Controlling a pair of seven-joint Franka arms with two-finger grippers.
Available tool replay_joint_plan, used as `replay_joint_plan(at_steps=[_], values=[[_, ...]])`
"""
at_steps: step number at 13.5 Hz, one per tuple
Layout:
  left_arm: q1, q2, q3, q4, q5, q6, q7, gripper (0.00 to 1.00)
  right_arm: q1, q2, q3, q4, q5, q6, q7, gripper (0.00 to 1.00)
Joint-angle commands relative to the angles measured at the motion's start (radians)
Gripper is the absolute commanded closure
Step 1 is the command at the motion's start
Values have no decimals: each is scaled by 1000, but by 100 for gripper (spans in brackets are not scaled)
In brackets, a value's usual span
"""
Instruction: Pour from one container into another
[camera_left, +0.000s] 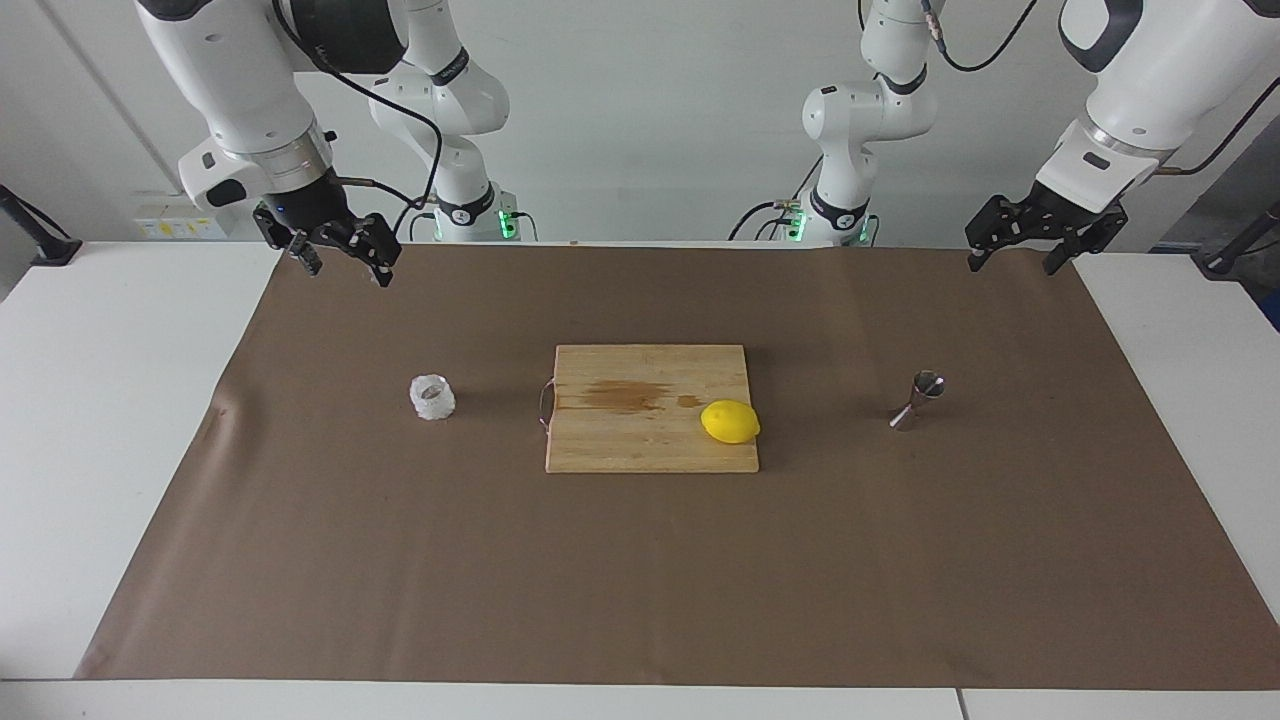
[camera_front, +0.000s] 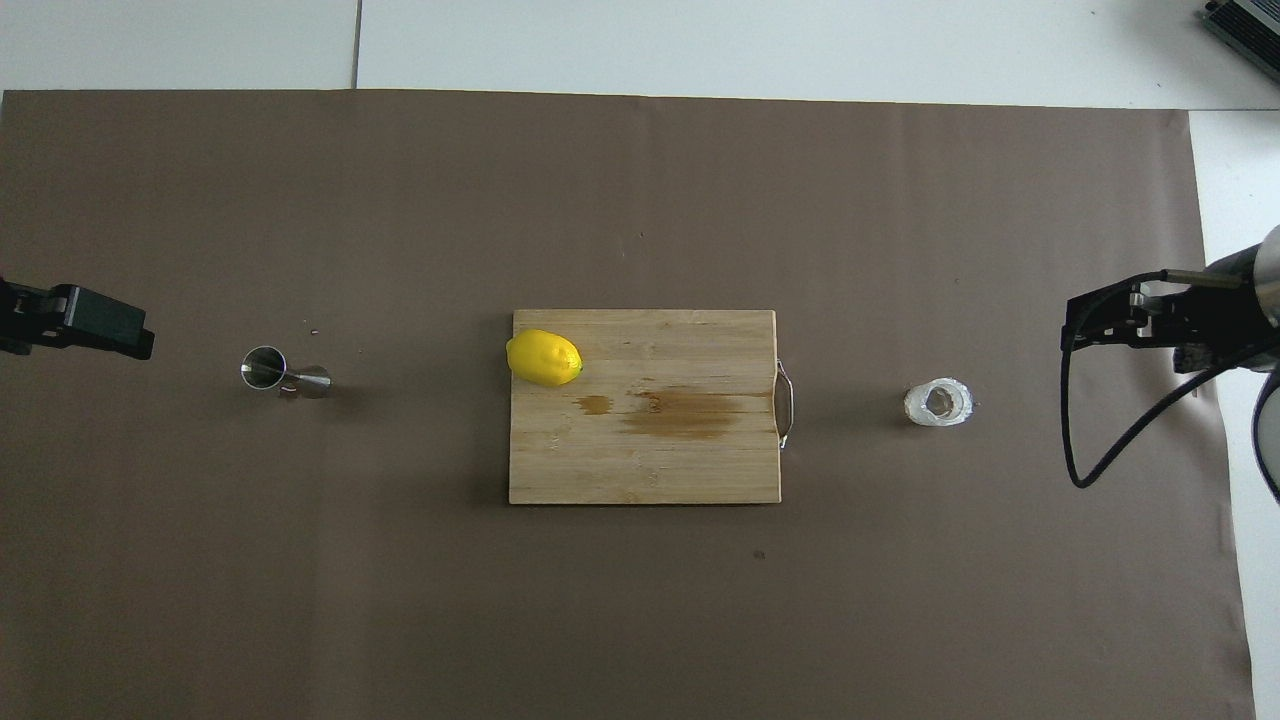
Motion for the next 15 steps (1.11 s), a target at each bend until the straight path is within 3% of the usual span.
replay_joint_plan(at_steps=[1, 10, 12, 15], values=[[-7, 2, 1, 9, 3, -5, -19, 0, -2, -10, 2, -14, -1, 4, 18, 0], [19, -7, 15, 1, -53, -81, -183, 0, -4, -12, 2, -14, -1, 0, 10, 0], [58, 10, 13, -6, -84, -75, -299, 0, -4, -10, 2, -14, -1, 1, 10, 0], [128, 52, 13, -8, -104, -100, -316, 0, -4, -12, 2, -14, -1, 0, 10, 0]])
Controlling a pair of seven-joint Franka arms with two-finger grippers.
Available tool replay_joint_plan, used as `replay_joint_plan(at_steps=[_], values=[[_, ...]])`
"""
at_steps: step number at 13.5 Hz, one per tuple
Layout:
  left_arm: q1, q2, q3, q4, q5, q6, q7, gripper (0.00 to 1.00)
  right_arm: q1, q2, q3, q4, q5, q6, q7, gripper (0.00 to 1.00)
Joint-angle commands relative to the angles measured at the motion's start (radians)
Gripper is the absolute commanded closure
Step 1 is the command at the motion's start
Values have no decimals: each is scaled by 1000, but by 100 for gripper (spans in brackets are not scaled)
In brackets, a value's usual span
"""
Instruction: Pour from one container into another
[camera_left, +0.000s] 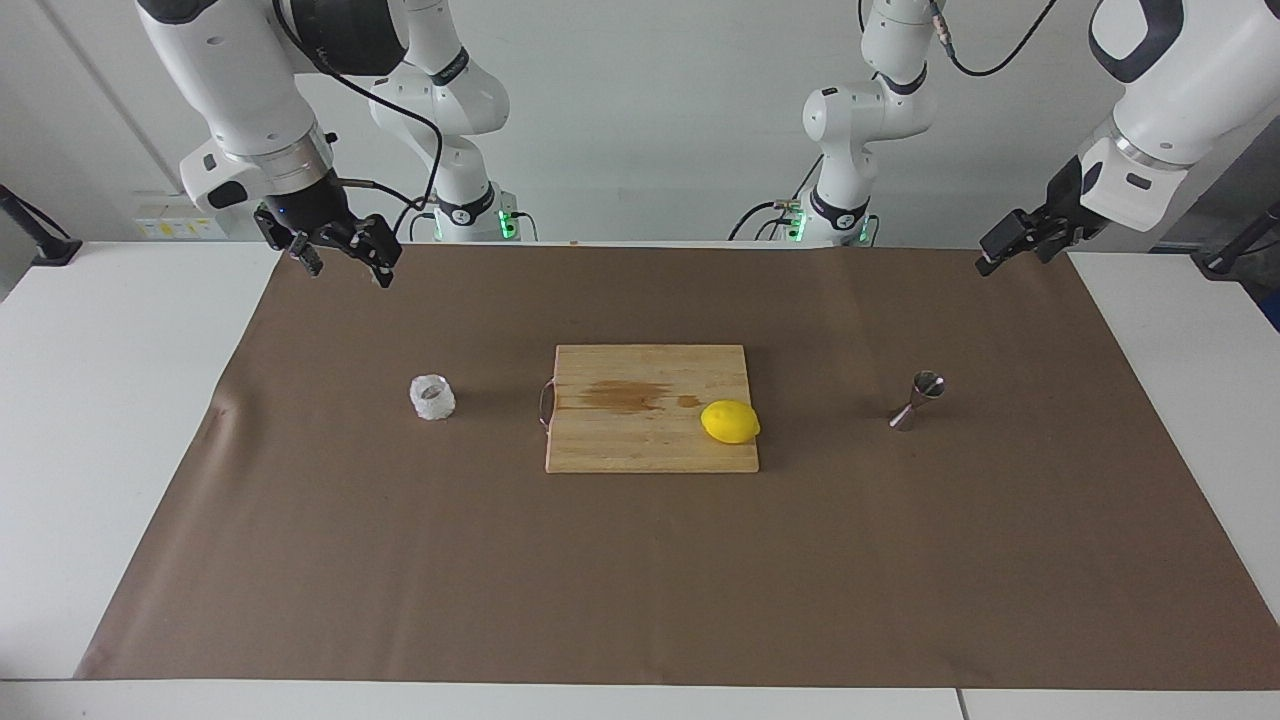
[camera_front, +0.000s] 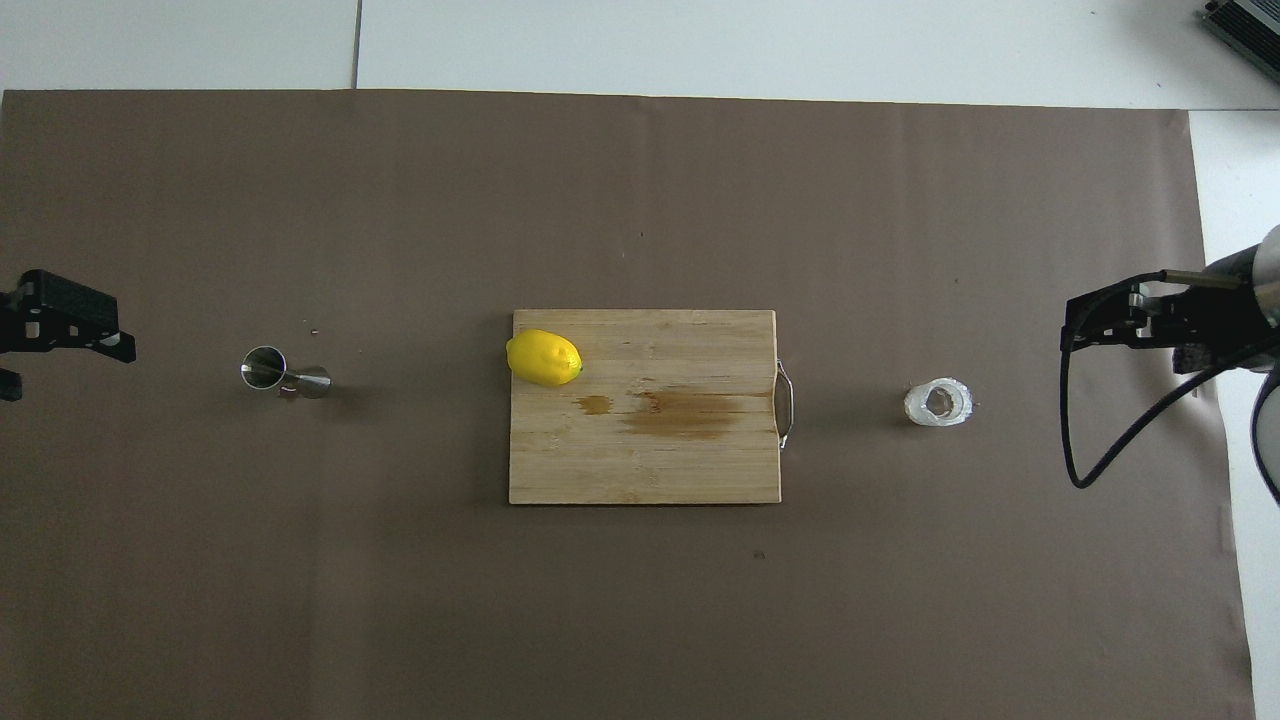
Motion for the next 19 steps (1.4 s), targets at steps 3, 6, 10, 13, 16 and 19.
replay_joint_plan(at_steps=[3, 6, 10, 13, 16, 19], values=[[140, 95, -4, -2, -67, -37, -84, 0, -4, -13, 2, -14, -1, 1, 10, 0], [224, 175, -4, -6, -137, -28, -151, 0, -4, -12, 2, -14, -1, 1, 10, 0], [272, 267, -4, -8, -236, -3, -277, 0, -4, -13, 2, -14, -1, 1, 10, 0], [338, 307, -4, -67, -387, 23, -358, 0, -4, -13, 2, -16, -1, 1, 10, 0], [367, 324, -4, -161, -537, 96, -400, 0, -4, -13, 2, -16, -1, 1, 10, 0], [383, 384, -4, -213, -666, 165, -449, 0, -4, -15, 2, -20, -1, 1, 10, 0]])
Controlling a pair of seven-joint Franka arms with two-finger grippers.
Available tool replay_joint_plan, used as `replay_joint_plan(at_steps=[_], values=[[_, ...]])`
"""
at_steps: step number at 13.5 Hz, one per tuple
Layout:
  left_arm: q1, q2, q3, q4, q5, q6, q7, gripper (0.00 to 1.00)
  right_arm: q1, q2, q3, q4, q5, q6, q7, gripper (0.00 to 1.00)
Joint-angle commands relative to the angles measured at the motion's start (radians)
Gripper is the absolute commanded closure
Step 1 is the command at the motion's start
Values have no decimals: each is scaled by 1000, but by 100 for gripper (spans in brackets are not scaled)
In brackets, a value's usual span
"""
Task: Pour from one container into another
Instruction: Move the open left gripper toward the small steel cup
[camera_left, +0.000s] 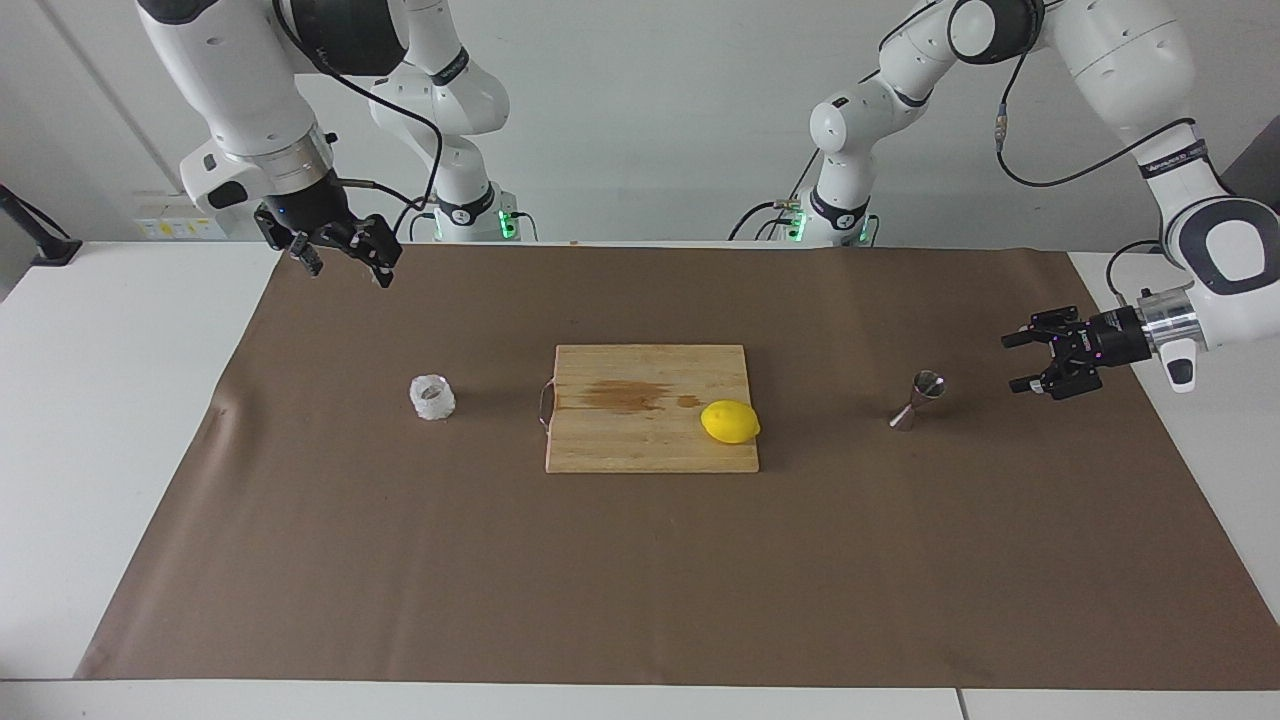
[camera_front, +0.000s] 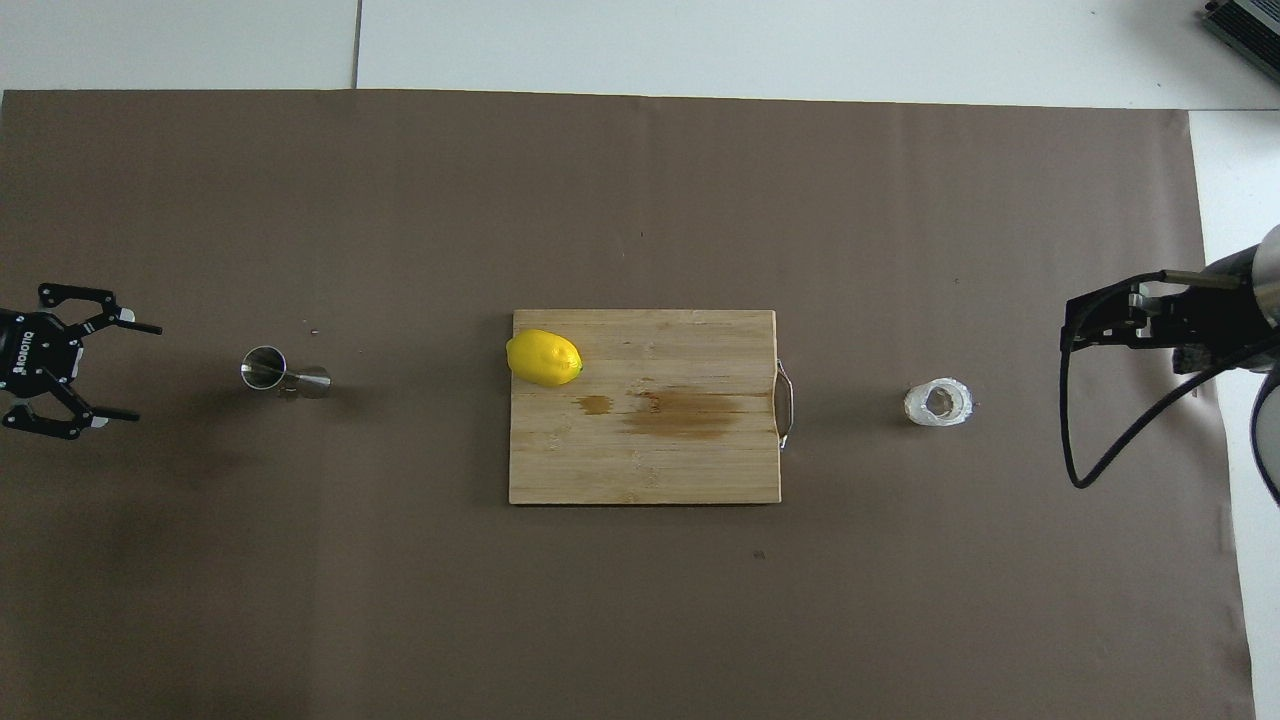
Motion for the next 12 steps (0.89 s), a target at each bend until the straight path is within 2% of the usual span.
replay_joint_plan(at_steps=[1, 12], values=[[26, 48, -10, -55, -125, 50, -51, 0, -4, -18, 2, -21, -1, 1, 10, 0], [0, 66, -11, -98, -193, 65, -77, 0, -4, -18, 2, -22, -1, 7, 12, 0]])
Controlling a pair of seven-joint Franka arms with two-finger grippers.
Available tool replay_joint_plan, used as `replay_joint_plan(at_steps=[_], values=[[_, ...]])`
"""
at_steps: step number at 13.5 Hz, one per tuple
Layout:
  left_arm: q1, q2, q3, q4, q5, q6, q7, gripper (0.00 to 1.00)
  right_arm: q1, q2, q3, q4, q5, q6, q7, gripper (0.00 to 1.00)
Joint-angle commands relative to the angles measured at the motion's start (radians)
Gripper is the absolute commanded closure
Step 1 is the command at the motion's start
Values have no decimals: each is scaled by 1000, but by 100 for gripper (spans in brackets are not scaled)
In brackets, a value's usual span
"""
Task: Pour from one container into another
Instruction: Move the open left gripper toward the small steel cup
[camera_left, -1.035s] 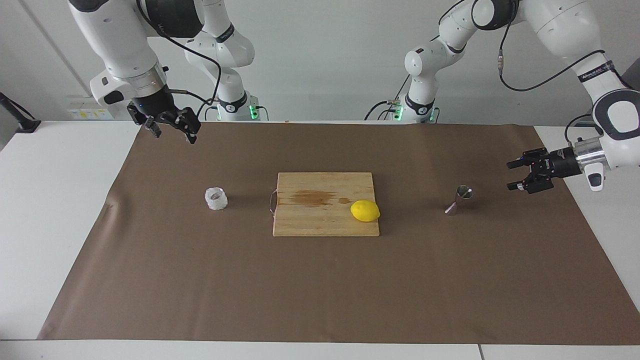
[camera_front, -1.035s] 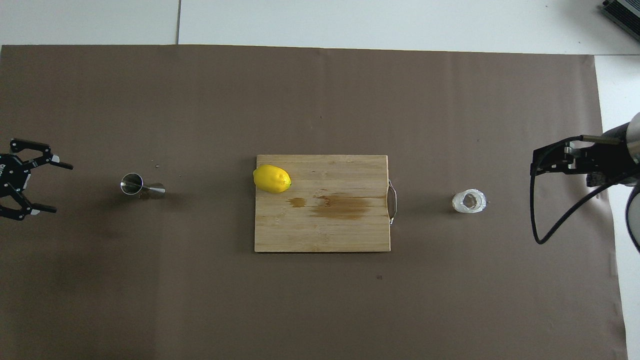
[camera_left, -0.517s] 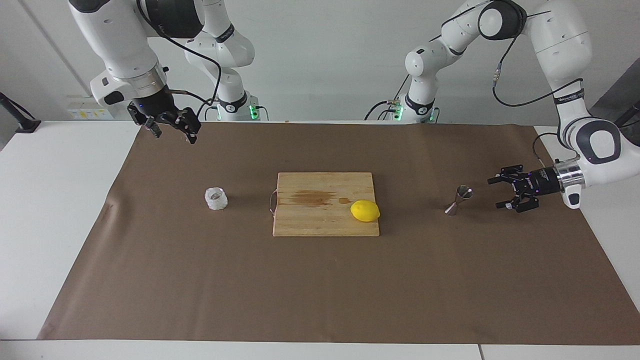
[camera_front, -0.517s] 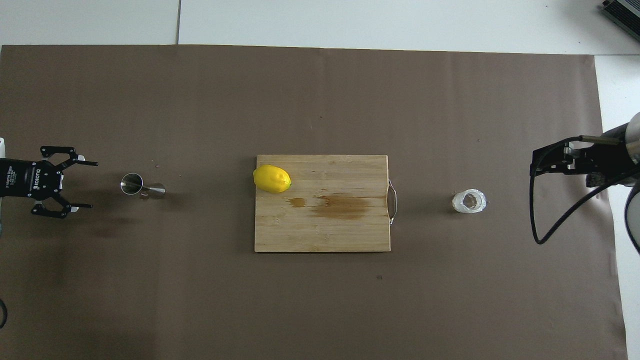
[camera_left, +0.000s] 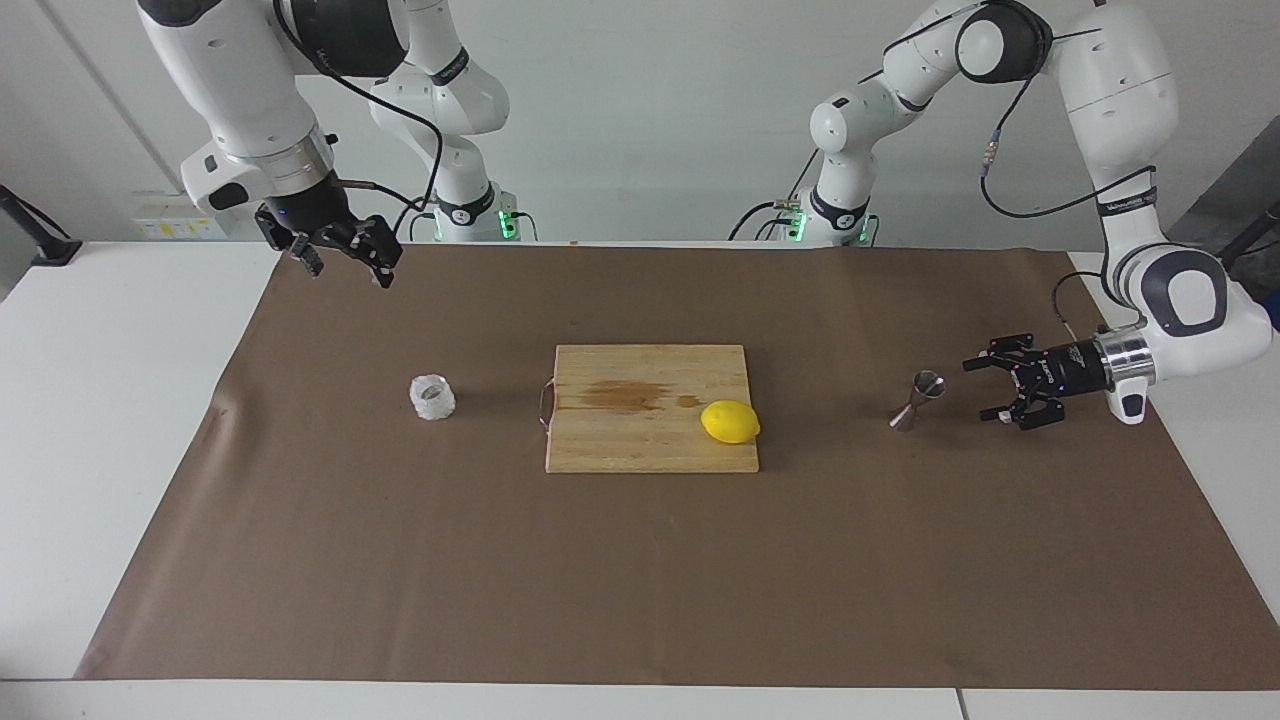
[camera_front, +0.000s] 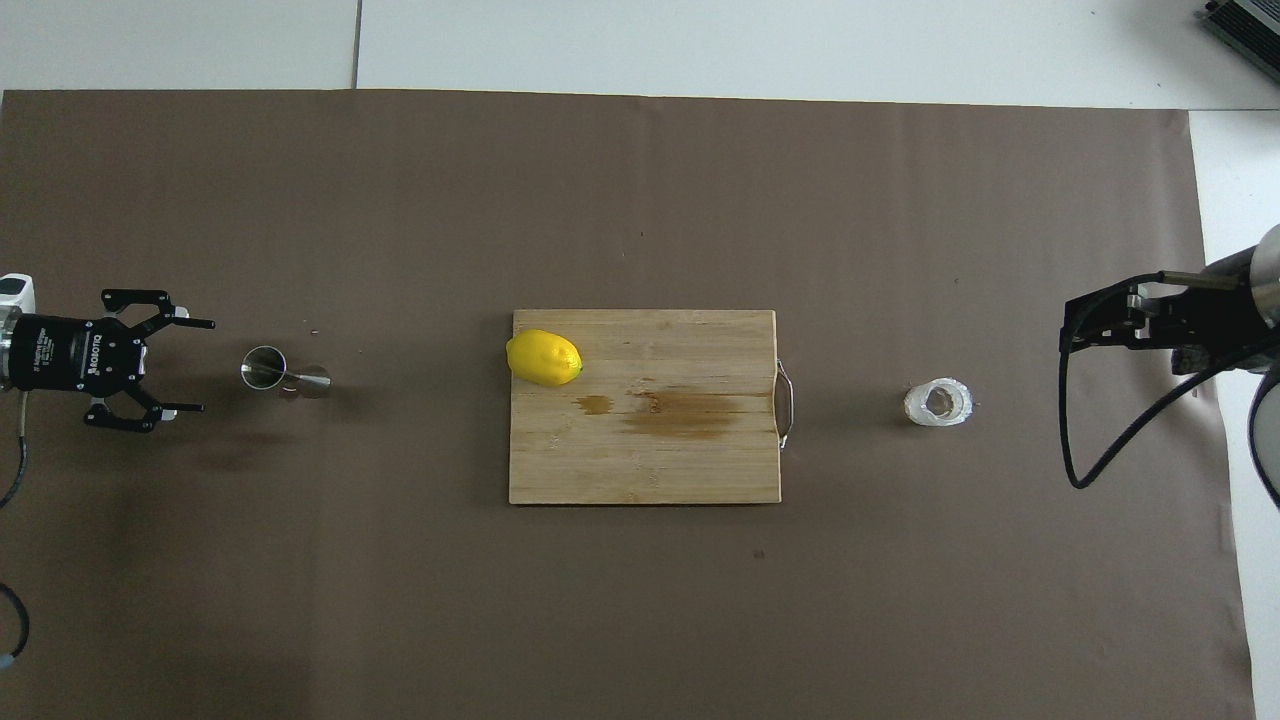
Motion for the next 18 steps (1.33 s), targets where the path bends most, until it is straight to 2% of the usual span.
replay_joint_plan(at_steps=[1, 5, 8, 18], values=[[-8, -5, 4, -24, -30, 39, -26, 0, -4, -18, 2, -20, -1, 7, 12, 0], [-84, -9, 4, -43, -55, 129, -132, 0, -4, -18, 2, -18, -1, 7, 12, 0], [-91, -12, 4, -49, -55, 131, -132, 0, -2, -18, 2, -18, 0, 6, 12, 0], [-89, -65, 6, -72, -52, 28, -142, 0, -2, -18, 2, -18, 2, 6, 12, 0]])
